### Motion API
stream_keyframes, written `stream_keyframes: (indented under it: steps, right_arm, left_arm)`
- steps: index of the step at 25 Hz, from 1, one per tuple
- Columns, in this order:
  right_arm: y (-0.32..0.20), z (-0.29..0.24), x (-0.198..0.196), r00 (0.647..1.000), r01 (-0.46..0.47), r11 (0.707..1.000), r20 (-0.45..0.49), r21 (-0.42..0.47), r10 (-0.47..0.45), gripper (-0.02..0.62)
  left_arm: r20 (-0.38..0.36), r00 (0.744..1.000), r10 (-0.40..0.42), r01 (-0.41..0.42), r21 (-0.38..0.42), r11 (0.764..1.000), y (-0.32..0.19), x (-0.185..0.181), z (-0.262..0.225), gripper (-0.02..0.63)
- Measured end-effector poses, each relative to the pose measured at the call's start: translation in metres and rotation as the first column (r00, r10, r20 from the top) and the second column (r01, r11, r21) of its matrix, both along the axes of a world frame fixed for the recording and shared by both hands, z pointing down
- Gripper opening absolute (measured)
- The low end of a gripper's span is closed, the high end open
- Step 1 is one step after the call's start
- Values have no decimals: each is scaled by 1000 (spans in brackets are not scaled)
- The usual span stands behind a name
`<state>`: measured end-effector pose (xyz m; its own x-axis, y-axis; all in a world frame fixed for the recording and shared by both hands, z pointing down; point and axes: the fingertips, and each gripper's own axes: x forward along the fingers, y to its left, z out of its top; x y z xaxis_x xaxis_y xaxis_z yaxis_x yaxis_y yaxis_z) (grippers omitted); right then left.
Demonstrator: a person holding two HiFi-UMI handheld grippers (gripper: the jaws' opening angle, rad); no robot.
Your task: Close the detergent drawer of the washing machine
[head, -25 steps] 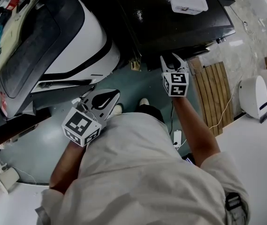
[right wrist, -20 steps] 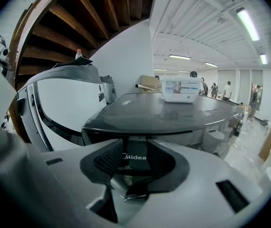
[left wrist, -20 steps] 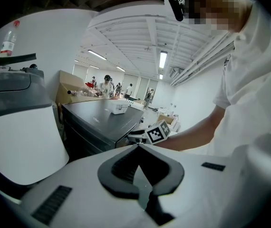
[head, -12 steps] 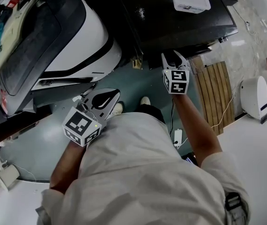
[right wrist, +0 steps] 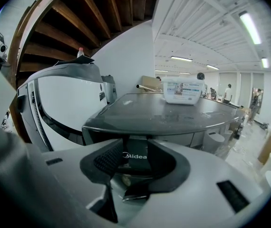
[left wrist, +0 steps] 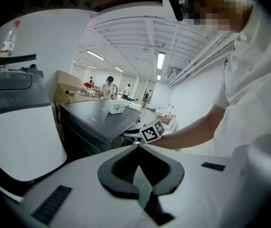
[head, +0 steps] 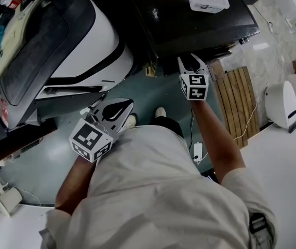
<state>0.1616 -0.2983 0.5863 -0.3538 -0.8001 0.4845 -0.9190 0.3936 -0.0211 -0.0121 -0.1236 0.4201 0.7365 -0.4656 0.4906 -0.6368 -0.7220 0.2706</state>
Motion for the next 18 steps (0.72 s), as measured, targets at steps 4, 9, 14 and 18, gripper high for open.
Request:
stream_keyframes:
  steps: [4, 9, 14, 18]
  right_arm:
    - [7, -3, -1, 1000, -8, 1000, 15, -23, 9, 160]
    - [28, -10, 0, 1000, -28, 999, -2, -30, 28, 160]
    - [55, -19, 0, 998, -66, 997, -13, -30, 65, 160]
    - [76, -29, -3, 994, -105, 994, -6, -27, 105, 160]
  left_arm:
    - [-12, 1000, 28, -28, 16, 999, 5, -3, -6, -3]
    - [-35, 998, 58, -57, 21, 998, 12, -13, -9, -3]
    - [-60, 993, 105, -104, 23, 994, 20, -23, -11, -3]
    - [-72, 987, 145, -143, 33, 989, 26, -32, -13, -3]
